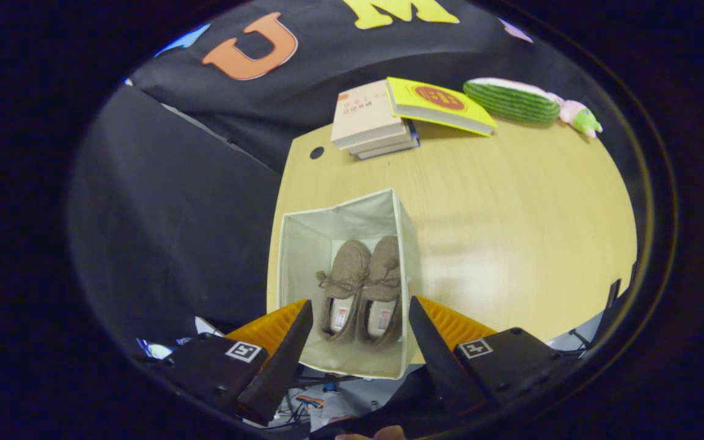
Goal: Open the storage box then place both shoes into the box .Put the left shoe in first, then the right shoe, with the right side of both shoes facing outward in a uniform manner.
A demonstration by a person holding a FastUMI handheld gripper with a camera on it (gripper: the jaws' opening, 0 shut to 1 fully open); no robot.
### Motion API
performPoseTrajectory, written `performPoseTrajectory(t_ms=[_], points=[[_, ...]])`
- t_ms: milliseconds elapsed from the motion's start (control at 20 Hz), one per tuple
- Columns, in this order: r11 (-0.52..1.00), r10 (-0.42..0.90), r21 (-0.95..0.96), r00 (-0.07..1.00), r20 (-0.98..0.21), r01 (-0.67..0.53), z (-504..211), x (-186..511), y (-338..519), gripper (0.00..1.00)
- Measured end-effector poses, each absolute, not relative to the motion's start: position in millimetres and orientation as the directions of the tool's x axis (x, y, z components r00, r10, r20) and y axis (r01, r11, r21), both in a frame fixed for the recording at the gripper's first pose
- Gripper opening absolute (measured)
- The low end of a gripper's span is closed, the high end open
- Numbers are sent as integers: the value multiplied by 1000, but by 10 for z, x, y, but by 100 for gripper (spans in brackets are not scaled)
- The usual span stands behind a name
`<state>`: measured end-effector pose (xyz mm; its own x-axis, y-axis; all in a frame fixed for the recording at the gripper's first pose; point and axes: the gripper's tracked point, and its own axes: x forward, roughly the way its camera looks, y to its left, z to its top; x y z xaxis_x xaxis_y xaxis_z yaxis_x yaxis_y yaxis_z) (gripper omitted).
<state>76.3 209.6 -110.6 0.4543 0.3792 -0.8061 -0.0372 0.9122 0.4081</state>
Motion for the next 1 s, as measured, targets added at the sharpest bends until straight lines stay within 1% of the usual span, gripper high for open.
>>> performPoseTrajectory(t_ms=[150,350,550,650,800,1000], points=[[932,332,355,575,-747,-77,-755,833,1921,100],[943,291,321,689,-663,-89,-327,793,1666,100],[963,204,260,821,-533,-71,109,796,1283,100],[967,183,245,871,-456,-75,338,719,1094,100],[978,90,209,935,-342,-17,571,639,743,100],[984,-5,174,972,-234,48,650,467,428,100]])
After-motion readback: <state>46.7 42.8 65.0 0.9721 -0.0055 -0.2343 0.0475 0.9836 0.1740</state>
